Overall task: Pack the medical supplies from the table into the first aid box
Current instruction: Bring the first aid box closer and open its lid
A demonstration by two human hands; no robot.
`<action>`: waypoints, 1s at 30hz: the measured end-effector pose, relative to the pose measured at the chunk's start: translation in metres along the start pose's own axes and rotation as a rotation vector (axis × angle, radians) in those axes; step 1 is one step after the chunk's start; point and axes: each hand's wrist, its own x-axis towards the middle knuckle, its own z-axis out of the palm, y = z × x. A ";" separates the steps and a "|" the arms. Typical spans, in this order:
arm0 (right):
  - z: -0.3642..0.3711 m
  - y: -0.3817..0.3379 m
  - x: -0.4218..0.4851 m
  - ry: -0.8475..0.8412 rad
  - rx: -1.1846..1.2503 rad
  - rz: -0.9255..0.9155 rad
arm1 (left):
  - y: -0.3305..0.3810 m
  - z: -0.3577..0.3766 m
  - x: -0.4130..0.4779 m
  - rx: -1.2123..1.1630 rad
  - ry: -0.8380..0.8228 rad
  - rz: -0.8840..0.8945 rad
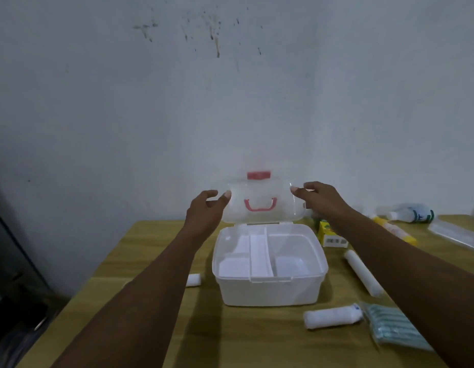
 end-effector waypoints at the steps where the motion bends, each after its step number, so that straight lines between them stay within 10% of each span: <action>1: 0.003 0.007 0.001 -0.009 0.003 0.020 | -0.005 0.004 0.001 -0.005 -0.020 -0.016; 30: 0.025 0.046 -0.115 0.114 -0.196 -0.097 | -0.044 0.011 -0.094 -0.029 -0.003 -0.072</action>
